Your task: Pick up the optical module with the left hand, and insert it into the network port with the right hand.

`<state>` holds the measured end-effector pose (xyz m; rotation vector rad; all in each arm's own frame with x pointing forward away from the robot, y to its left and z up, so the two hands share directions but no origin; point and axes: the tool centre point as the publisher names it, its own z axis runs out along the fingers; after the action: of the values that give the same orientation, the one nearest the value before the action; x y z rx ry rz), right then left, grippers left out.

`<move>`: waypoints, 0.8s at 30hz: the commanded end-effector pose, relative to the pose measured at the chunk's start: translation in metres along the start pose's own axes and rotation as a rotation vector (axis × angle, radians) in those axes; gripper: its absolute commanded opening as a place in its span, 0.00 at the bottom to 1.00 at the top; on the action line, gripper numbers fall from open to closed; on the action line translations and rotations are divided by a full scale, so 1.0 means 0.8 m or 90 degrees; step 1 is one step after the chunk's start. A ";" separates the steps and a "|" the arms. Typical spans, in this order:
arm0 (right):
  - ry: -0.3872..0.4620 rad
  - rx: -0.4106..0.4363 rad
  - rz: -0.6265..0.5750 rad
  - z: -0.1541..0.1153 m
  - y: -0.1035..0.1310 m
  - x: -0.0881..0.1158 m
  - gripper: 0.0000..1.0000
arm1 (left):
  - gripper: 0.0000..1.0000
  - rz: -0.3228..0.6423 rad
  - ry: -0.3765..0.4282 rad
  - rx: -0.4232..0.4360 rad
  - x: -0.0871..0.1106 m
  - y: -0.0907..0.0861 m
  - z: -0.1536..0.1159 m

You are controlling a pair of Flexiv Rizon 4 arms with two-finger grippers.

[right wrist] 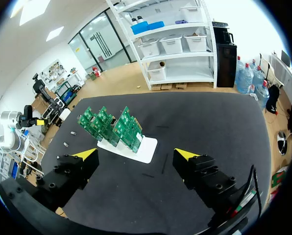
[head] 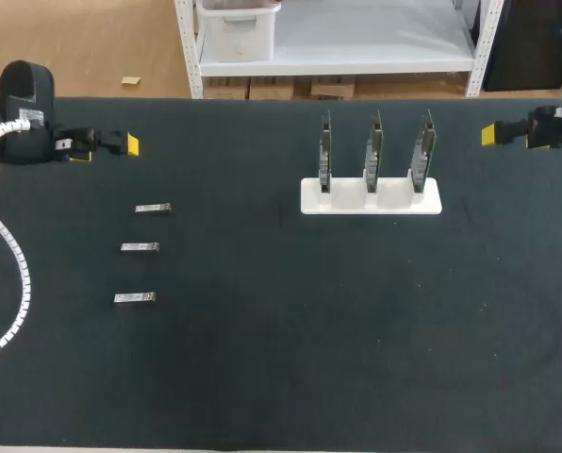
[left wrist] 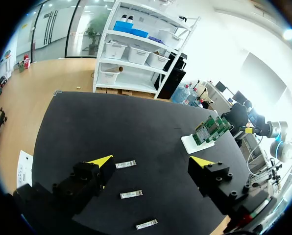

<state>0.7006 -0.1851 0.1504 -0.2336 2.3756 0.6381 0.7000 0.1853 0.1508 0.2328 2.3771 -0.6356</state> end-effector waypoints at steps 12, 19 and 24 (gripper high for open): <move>-0.001 0.002 0.000 0.000 0.001 0.001 1.00 | 1.00 0.000 0.000 0.000 0.000 0.000 0.000; -0.001 0.002 0.000 0.000 0.001 0.001 1.00 | 1.00 0.017 0.008 -0.021 -0.001 0.005 0.001; -0.001 0.002 0.000 0.000 0.001 0.001 1.00 | 1.00 0.081 0.023 -0.096 -0.013 0.020 0.003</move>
<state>0.7006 -0.1851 0.1503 -0.2336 2.3756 0.6381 0.7045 0.2015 0.1472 0.3115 2.3582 -0.5348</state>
